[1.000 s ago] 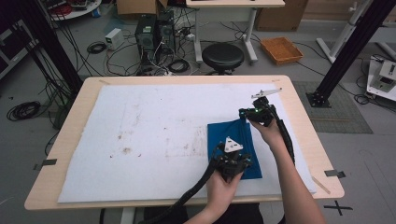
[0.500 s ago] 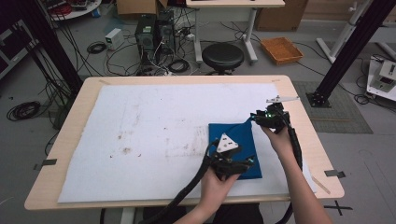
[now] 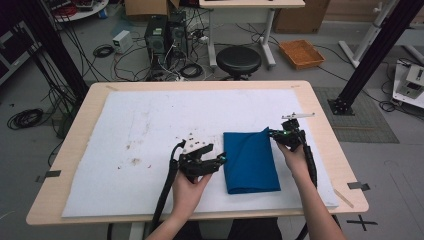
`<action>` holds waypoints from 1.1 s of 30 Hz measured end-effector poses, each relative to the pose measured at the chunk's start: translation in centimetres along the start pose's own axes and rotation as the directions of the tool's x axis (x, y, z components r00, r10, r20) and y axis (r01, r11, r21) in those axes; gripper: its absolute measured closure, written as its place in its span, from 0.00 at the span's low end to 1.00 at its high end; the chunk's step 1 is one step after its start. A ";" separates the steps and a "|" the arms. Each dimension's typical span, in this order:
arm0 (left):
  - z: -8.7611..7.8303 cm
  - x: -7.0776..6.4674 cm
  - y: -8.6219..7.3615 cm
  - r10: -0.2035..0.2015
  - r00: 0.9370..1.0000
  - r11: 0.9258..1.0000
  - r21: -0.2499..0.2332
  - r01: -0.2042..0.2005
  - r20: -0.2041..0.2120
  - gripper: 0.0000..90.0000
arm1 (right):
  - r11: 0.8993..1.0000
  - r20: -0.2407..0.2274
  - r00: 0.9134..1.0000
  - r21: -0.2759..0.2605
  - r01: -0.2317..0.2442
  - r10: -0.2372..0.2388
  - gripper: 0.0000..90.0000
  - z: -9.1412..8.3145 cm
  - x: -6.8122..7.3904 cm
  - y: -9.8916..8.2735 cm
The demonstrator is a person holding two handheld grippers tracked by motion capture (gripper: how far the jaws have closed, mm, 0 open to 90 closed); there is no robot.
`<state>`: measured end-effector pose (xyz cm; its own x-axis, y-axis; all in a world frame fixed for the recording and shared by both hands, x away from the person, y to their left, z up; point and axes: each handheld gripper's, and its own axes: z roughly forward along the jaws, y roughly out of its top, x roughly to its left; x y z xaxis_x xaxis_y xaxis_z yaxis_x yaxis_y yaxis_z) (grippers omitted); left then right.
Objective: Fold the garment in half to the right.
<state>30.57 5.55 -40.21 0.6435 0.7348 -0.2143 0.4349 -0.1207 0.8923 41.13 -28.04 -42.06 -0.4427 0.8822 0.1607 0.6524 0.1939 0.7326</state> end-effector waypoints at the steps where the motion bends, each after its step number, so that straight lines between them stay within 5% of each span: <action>1: -0.2 0.2 -0.1 0.001 1.000 1.000 0.003 -0.001 -0.007 0.48 | 1.000 0.002 1.000 -0.006 -0.004 0.004 1.00 -0.1 -0.2 -0.2; 9: -1.1 1.5 -0.8 -0.008 0.999 1.000 0.012 0.008 -0.047 0.48 | 0.999 0.050 0.998 -0.028 -0.028 0.029 1.00 -0.6 -0.8 -1.0; 12: -0.7 1.8 -0.7 -0.014 0.998 1.000 0.010 0.015 -0.061 0.48 | 0.998 0.072 0.996 -0.038 -0.049 0.052 0.87 -0.8 -0.9 -1.0; 18: 0.1 2.7 -0.7 -0.029 0.996 0.999 0.026 0.031 -0.085 0.48 | 0.994 0.013 1.000 -0.109 -0.008 0.009 0.83 -1.2 0.4 0.5; 22: -0.2 2.7 -0.7 -0.025 0.996 0.999 0.029 0.028 -0.082 0.47 | 0.996 -0.063 0.995 -0.041 0.074 -0.077 0.82 0.7 2.3 2.4; 27: -1.0 2.8 -1.0 -0.033 0.997 0.999 0.031 0.035 -0.068 0.47 | 0.983 -0.103 0.985 0.107 0.150 -0.140 0.81 4.2 4.2 3.4; 30: -1.4 3.1 -1.2 -0.046 0.997 0.998 0.030 0.048 -0.059 0.47 | 0.968 -0.099 0.980 0.170 0.187 -0.172 0.98 5.6 5.0 3.5; 33: -1.6 3.4 -1.3 -0.059 0.997 0.998 0.026 0.061 -0.055 0.47 | 0.965 -0.105 0.978 0.177 0.196 -0.179 1.00 6.3 5.6 3.7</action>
<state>31.17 9.26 -41.44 0.5808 0.7765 -0.2446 0.4894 -0.0929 0.8671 44.92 -19.66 -42.60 -0.6144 0.7832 0.0954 0.6517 0.4356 0.6209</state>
